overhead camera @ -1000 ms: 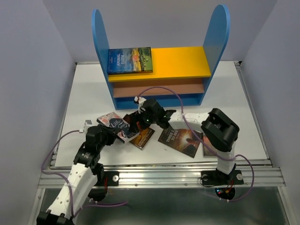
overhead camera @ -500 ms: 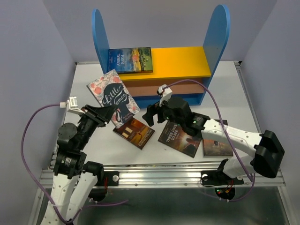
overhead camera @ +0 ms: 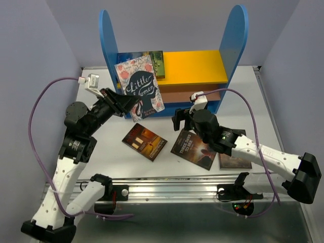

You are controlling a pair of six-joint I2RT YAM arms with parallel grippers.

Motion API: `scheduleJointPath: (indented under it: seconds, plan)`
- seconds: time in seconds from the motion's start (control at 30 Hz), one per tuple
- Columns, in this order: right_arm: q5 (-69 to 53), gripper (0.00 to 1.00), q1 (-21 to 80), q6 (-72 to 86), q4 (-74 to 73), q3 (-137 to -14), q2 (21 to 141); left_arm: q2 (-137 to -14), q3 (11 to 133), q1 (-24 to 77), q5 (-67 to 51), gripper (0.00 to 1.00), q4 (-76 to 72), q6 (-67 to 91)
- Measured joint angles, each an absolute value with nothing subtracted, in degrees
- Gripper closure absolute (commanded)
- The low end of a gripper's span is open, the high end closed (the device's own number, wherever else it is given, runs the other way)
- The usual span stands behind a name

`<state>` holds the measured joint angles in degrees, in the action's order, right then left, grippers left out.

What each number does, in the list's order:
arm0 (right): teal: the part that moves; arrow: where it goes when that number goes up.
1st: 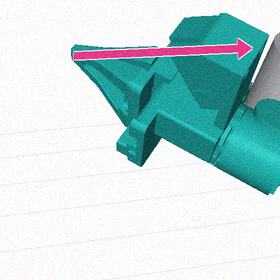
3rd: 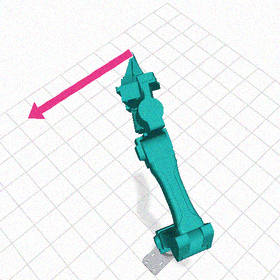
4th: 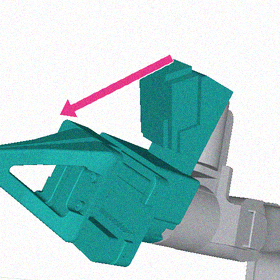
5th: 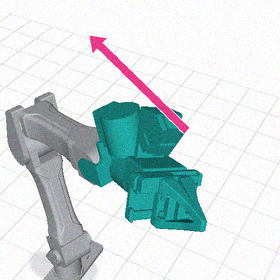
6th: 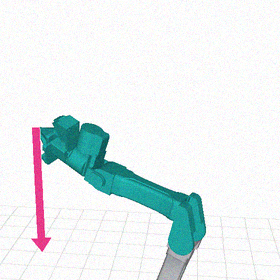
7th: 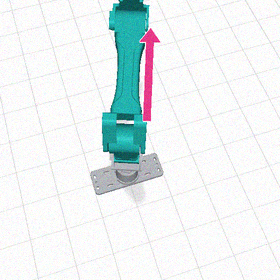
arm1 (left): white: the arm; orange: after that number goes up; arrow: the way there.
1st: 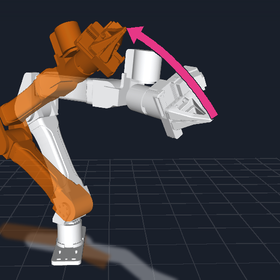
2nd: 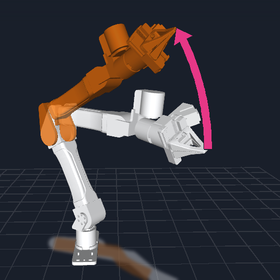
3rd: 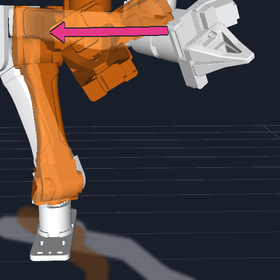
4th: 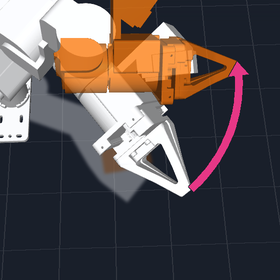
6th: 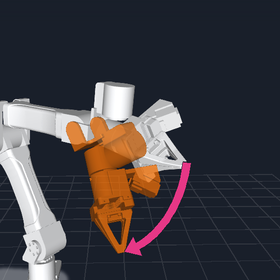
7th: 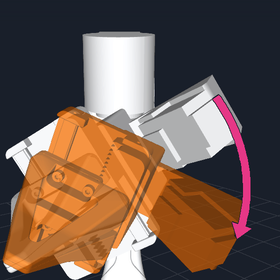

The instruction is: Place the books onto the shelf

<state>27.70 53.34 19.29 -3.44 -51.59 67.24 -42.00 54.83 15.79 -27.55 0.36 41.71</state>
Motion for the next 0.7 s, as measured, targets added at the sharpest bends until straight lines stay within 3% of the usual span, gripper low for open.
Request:
scheduleJointPath:
  seconds: [0.17, 0.33, 0.57, 0.7]
  plan:
    - [31.09, 0.0, 53.34, 19.27, -4.97, -51.68, 67.07, -52.86, 63.81, 25.98, -17.02, 1.0, -1.76, 39.2]
    - [34.44, 0.0, 53.32, 19.31, -6.31, -51.7, 65.8, -65.28, 72.79, 37.5, 1.45, 1.0, -1.37, 38.46]
    - [38.52, 0.0, 52.86, 20.67, -9.02, -54.11, 64.14, -74.39, 77.78, 40.1, 31.48, 1.0, -2.66, 51.59]
    - [39.0, 0.0, 51.7, 21.28, -10.44, -56.6, 64.27, -78.04, 78.43, 40.05, 42.92, 1.0, -2.0, 62.02]
